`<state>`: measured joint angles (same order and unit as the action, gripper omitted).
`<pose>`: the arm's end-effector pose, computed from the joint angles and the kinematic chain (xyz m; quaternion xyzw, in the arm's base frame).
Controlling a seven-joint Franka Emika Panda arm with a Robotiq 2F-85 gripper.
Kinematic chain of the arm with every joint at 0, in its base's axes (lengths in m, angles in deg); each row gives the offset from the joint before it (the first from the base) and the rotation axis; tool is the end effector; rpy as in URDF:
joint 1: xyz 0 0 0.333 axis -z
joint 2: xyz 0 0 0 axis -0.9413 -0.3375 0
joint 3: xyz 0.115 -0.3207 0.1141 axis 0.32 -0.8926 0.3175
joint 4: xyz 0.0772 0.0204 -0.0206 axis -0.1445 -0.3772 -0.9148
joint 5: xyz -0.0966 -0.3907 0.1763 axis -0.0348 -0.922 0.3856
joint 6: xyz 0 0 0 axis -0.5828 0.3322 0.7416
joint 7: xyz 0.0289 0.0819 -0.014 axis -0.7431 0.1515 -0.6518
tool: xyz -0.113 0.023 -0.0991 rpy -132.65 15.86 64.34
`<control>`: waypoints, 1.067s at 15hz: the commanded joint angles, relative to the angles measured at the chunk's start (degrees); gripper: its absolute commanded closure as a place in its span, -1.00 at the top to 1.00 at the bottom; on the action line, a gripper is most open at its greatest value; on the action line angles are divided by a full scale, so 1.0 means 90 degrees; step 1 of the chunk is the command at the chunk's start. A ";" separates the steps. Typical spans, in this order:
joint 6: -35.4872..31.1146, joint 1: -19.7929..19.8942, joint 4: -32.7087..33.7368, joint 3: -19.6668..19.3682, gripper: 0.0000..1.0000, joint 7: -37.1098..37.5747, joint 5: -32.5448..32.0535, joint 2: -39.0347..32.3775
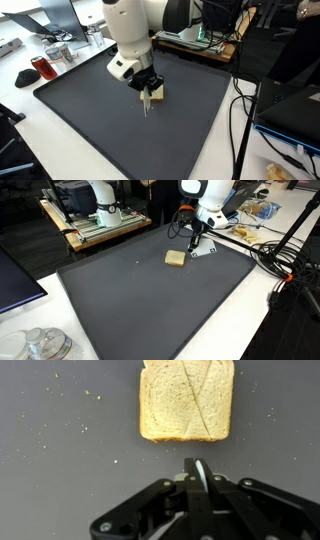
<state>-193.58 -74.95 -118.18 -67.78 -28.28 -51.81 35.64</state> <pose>0.7033 0.1287 0.1806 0.9520 0.2979 -0.0687 0.0123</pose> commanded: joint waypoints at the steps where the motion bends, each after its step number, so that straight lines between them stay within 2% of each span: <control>1: 0.0342 -0.0431 -0.0223 -0.0315 -0.98 0.0542 -0.0731 0.0392; 7: 0.0810 -0.0657 -0.0596 -0.0427 -0.98 0.0979 -0.1508 0.0811; 16: 0.1586 -0.0616 -0.1256 -0.0373 -0.98 0.1104 -0.2182 0.1210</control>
<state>-180.98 -80.06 -126.43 -70.78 -19.08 -69.52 44.51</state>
